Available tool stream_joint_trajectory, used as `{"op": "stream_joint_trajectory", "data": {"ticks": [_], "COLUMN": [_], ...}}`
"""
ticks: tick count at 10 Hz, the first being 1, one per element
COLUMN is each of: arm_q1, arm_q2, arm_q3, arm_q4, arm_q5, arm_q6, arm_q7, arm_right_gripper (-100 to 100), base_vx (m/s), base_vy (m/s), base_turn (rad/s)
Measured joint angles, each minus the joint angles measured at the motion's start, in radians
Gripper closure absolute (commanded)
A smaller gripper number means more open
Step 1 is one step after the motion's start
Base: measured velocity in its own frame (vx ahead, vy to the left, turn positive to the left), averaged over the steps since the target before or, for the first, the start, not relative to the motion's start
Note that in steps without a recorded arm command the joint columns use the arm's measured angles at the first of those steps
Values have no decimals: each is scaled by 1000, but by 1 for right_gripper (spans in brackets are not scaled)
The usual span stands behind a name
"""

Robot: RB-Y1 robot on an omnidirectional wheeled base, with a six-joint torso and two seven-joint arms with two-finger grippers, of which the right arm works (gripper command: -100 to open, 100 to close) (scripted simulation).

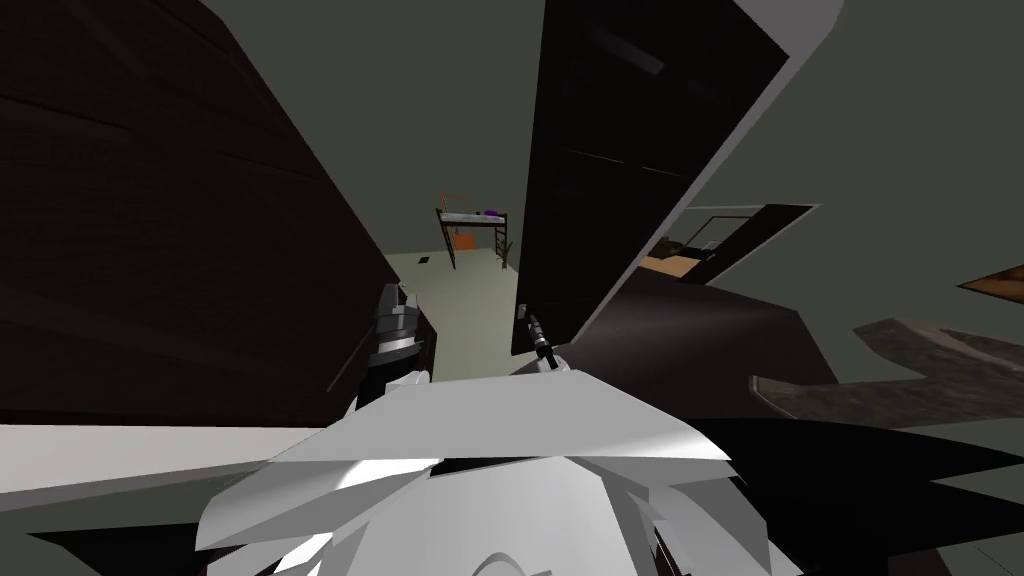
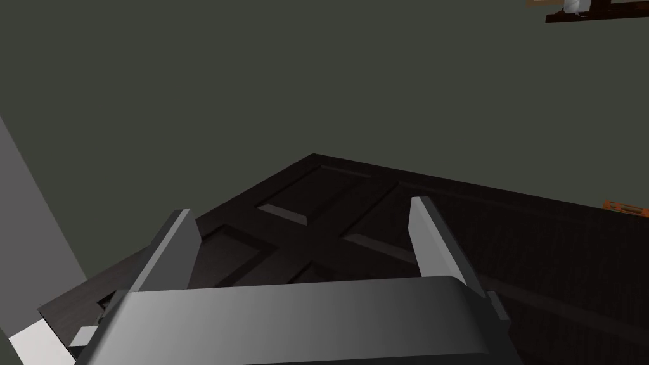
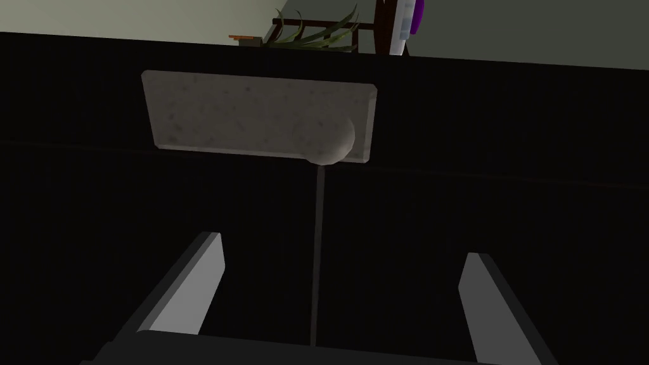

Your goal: Push the door open

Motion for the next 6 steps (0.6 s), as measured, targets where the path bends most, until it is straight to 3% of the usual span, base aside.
{"op": "stream_joint_trajectory", "data": {"ticks": [4,5,6], "arm_q1": [3,4,5], "arm_q2": [5,8,9], "arm_q3": [-9,-11,-11], "arm_q4": [3,3,2], "arm_q5": [-5,-6,-6], "arm_q6": [-11,-14,-16], "arm_q7": [11,14,14], "arm_right_gripper": [-100,-100,100], "base_vx": [210,74,-15], "base_vy": [42,10,1], "base_turn": [30,-4,2]}}
